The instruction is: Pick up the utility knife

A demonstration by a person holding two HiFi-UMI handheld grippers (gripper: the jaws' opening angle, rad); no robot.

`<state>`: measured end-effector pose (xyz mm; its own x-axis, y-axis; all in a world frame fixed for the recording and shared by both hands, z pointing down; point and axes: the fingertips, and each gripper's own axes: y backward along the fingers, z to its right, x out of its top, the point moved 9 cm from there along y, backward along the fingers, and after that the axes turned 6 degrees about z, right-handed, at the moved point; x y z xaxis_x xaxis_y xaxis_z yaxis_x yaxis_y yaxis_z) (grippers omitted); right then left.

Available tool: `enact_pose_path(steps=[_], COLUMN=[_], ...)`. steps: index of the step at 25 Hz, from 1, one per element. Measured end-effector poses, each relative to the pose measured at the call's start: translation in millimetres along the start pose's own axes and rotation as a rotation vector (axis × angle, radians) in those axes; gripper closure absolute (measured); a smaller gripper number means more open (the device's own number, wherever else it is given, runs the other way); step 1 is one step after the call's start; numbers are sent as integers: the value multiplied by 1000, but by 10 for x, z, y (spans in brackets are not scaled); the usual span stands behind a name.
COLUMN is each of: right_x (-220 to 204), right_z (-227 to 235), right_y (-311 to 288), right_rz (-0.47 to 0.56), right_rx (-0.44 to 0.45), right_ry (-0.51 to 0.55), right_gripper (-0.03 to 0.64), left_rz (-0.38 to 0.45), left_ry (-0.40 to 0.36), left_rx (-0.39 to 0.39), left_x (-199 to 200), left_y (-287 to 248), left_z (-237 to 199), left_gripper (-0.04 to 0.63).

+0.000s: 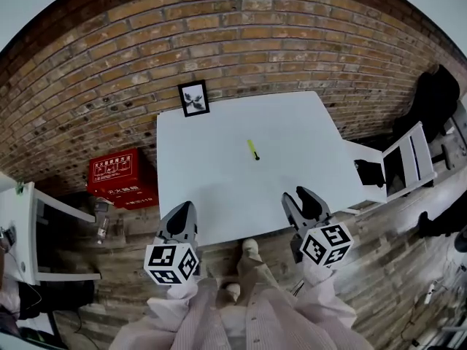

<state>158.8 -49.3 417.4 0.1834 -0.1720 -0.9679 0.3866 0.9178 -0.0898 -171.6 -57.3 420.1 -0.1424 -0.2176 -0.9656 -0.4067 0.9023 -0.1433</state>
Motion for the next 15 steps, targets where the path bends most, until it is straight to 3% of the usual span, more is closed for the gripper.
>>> enact_pose_path(steps=[15], right_x=[35], right_z=[677], right_y=[-1009], right_rz=[-136], right_rx=[134], right_ry=[4], right_gripper=[454], left_rz=[-20], left_ry=[44], left_rx=[67], left_x=[39], left_y=[-983], left_z=[64], left_gripper=[601])
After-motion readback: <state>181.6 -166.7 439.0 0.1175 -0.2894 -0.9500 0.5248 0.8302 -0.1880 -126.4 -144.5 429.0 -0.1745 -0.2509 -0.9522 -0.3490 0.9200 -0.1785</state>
